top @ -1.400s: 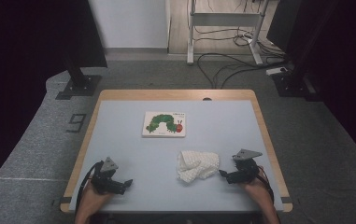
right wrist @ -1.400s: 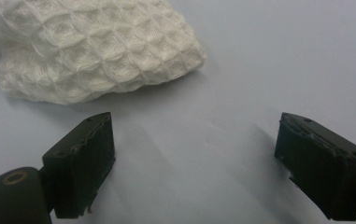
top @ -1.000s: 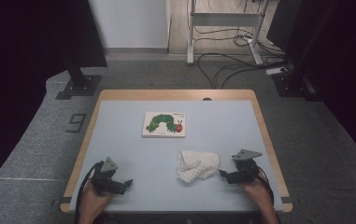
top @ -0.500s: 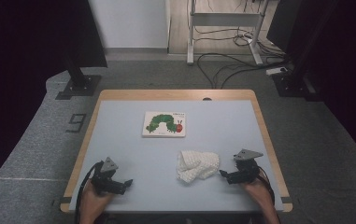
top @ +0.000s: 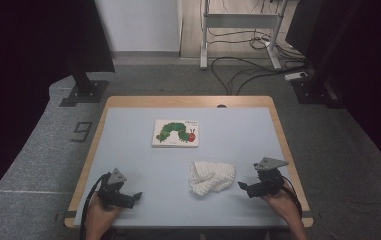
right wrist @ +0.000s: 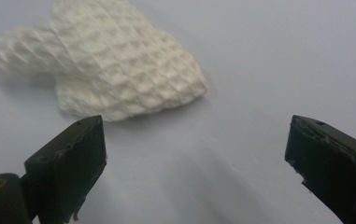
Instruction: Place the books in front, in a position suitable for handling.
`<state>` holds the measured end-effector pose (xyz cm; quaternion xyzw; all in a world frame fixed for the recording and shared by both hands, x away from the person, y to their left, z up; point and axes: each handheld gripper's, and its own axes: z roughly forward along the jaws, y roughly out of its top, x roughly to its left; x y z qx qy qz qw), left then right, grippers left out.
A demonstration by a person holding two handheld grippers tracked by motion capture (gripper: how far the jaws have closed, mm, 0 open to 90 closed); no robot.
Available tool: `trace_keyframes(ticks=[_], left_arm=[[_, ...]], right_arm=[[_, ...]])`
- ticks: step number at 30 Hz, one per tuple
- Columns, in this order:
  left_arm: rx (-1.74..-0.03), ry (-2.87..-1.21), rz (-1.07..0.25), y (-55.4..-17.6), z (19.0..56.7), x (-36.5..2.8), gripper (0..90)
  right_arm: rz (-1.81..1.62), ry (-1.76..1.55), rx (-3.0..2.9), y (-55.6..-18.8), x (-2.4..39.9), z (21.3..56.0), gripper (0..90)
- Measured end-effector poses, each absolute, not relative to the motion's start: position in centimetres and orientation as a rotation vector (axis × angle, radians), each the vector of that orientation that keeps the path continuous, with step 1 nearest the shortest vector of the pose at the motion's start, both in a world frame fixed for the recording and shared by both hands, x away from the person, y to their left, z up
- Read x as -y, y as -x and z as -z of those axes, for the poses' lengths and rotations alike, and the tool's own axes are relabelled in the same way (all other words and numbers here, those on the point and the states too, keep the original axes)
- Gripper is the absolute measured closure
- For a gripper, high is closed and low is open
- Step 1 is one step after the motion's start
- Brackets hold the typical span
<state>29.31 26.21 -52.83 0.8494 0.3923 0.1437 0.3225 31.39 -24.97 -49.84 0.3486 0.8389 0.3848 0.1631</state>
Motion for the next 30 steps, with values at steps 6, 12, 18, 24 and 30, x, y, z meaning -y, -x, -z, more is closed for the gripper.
trace_keyframes(ticks=[6, 12, 18, 24, 30], left_arm=[[-1.030, -2.230, -0.377, -29.3, 52.8, -26.2, 0.0], [-1.030, -2.230, -0.378, -29.3, 52.8, -26.2, 0.0], [-1.029, -2.230, -0.378, -29.3, 52.8, -26.2, 0.0], [-1.030, -2.230, -0.378, -29.3, 52.8, -26.2, 0.0], [-1.030, -2.230, -0.378, -29.3, 52.8, -26.2, 0.0]], right_arm=[[-1.150, -0.928, -2.411, -31.2, 23.6, 47.9, 4.0], [-1.176, -0.843, -2.443, -31.7, 21.4, 46.6, 2.9], [-1.152, -0.790, -2.492, -32.5, 19.4, 46.8, 2.4], [-1.149, -0.771, -2.518, -33.3, 18.0, 47.5, 2.2], [-1.149, -0.742, -2.549, -33.8, 16.5, 48.1, 1.8]])
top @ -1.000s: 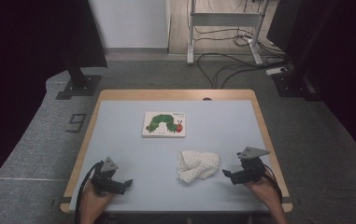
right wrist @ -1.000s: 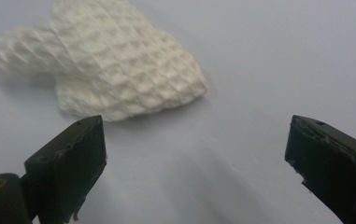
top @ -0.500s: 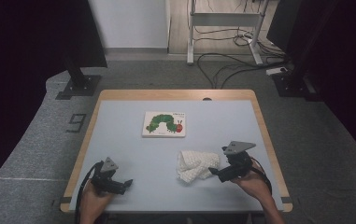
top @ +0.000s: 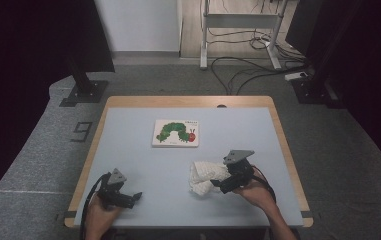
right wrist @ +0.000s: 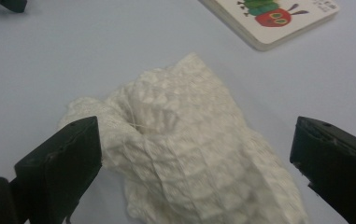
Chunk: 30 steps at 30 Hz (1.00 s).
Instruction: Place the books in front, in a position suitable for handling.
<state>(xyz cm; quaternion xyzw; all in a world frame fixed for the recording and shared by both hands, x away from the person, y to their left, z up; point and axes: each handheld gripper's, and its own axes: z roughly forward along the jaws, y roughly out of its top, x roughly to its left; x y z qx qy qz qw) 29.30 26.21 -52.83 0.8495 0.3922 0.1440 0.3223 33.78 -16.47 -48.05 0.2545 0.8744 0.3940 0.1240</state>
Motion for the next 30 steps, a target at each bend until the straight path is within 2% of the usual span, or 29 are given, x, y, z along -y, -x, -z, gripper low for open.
trace_keyframes(ticks=[12, 17, 25, 27, 30], left_arm=[[-1.030, -2.230, -0.378, -29.3, 52.8, -26.2, 0.0], [-1.030, -2.230, -0.378, -29.3, 52.8, -26.2, 0.0], [-1.030, -2.230, -0.380, -29.3, 52.8, -26.2, 0.0], [-1.030, -2.230, -0.380, -29.3, 52.8, -26.2, 0.0], [-1.030, -2.230, -0.380, -29.3, 52.8, -26.2, 0.0]], right_arm=[[-1.106, -0.684, -2.632, -34.6, 13.4, 50.1, 1.2], [-1.050, -0.683, -2.656, -35.1, 12.7, 51.5, 5.2], [-1.023, -0.711, -2.633, -35.3, 13.0, 52.2, 23.8], [-1.014, -0.734, -2.627, -35.3, 13.0, 52.1, 33.3], [-0.974, -0.743, -2.613, -35.3, 13.0, 51.7, 52.9]])
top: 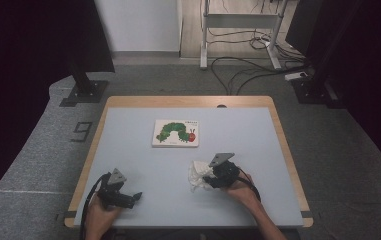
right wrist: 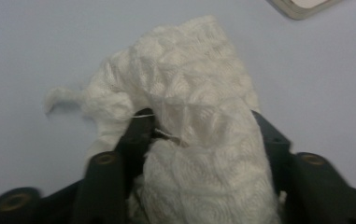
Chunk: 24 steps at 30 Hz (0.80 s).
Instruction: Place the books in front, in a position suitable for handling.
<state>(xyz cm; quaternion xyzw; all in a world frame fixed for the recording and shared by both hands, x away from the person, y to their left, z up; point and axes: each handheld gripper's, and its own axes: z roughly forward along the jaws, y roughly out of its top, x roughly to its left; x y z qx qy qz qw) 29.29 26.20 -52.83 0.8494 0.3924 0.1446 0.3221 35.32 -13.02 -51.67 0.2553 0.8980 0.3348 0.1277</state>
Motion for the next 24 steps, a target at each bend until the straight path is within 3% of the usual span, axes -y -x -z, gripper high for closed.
trace_keyframes(ticks=[2, 8, 24], left_arm=[[-1.030, -2.230, -0.379, -29.3, 52.8, -26.2, 0.0], [-1.030, -2.230, -0.380, -29.3, 52.8, -26.2, 0.0], [-1.030, -2.230, -0.379, -29.3, 52.8, -26.2, 0.0]], right_arm=[[-0.957, -0.755, -2.608, -35.5, 13.1, 51.5, 59.5], [-0.997, -0.796, -2.620, -35.9, 13.7, 51.3, 66.7], [-1.080, -0.766, -2.580, -35.6, 15.0, 46.7, 67.4]])
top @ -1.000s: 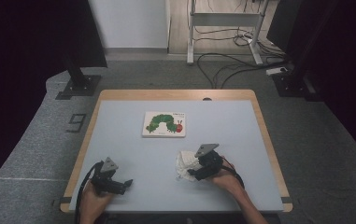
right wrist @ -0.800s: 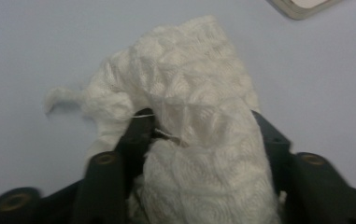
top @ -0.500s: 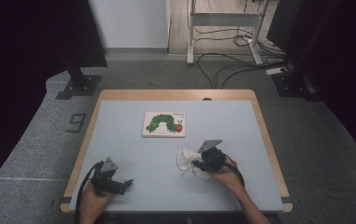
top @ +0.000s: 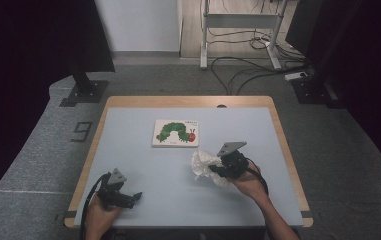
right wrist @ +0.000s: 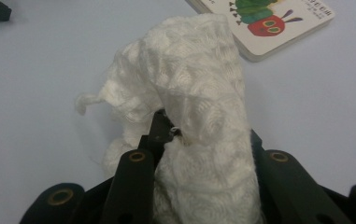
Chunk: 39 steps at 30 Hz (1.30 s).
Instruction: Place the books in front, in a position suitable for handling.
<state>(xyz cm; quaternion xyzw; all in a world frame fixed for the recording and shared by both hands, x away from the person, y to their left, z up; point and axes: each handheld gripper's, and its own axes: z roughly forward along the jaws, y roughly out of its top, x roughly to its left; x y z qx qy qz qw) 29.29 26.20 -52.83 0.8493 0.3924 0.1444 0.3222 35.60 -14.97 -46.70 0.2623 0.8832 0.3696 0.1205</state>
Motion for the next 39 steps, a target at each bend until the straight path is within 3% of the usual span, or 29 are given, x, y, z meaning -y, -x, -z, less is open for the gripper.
trace_keyframes(ticks=[39], left_arm=[[-1.032, -2.229, -0.379, -29.3, 52.8, -26.2, 0.0]], right_arm=[[-0.991, -1.038, -2.354, -31.1, 28.6, 46.2, 65.9]])
